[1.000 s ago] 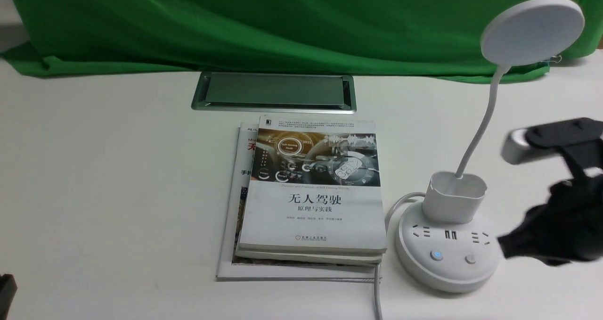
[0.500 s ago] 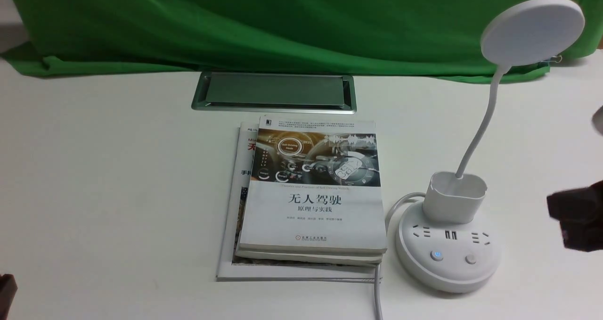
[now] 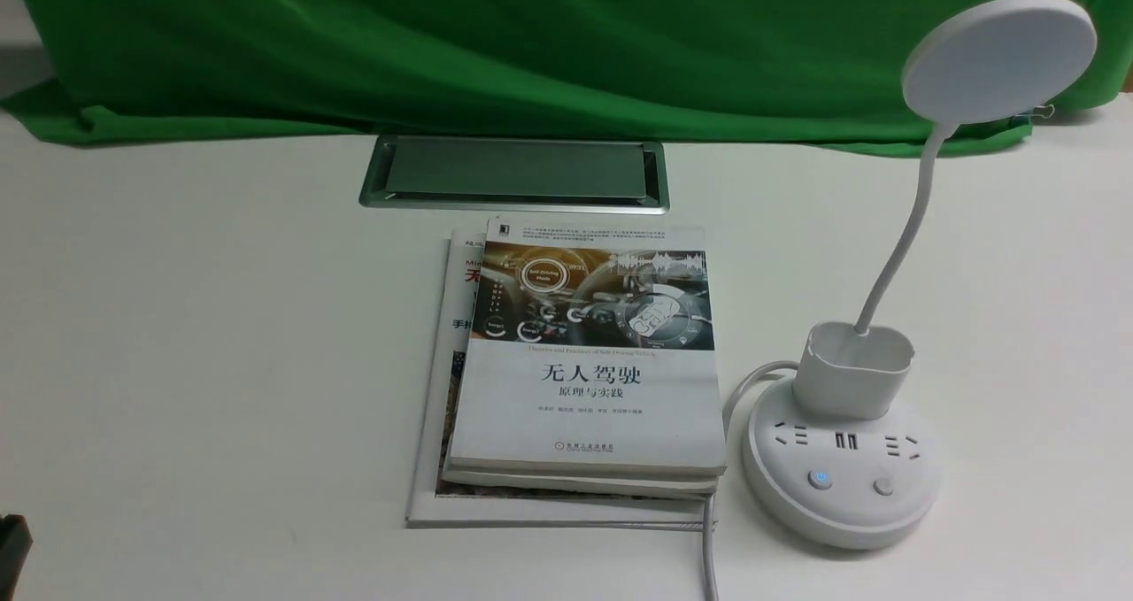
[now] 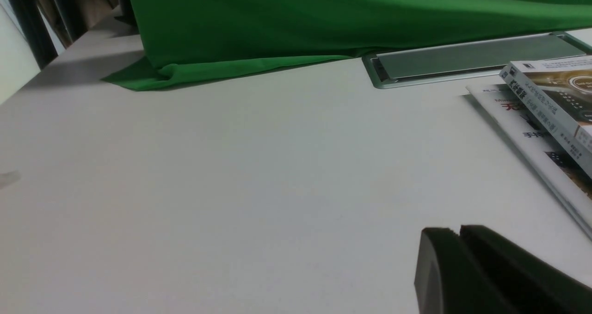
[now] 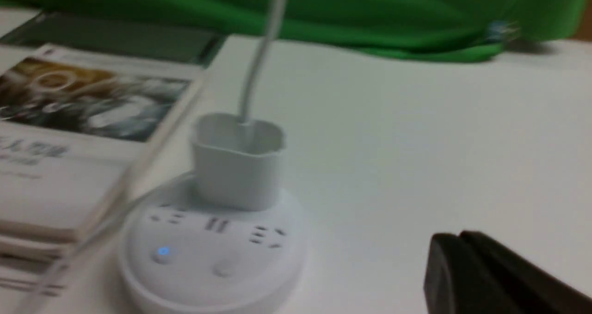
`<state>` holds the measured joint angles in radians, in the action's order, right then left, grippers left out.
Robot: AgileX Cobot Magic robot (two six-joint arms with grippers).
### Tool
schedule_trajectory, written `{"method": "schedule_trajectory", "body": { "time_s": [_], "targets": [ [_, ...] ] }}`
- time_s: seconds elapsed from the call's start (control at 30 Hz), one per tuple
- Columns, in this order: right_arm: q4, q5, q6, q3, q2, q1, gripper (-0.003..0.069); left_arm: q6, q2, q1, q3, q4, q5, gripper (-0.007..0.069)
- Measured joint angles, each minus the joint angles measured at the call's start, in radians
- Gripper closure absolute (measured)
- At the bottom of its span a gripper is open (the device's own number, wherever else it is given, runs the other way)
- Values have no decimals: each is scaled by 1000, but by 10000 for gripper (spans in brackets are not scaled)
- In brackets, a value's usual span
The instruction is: Turn off the desk lamp on the white desktop by hand.
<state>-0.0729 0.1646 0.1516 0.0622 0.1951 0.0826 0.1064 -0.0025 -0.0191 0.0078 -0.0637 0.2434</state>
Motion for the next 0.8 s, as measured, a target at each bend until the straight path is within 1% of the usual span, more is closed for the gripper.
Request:
{"method": "schedule_trajectory", "body": {
  "time_s": [0.07,0.2,0.3,0.8],
  "targets": [
    [0,-2,0,-59,-90,-25,623,1,0,0,0,0,0,605],
    [7,66,0,-69,-186,-31,623,1,0,0,0,0,0,605],
    [11,90,0,-69,-194,-31,623,1,0,0,0,0,0,605],
    [16,94,0,-69,-194,-31,623,2,0,0,0,0,-1,605]
  ]
}}
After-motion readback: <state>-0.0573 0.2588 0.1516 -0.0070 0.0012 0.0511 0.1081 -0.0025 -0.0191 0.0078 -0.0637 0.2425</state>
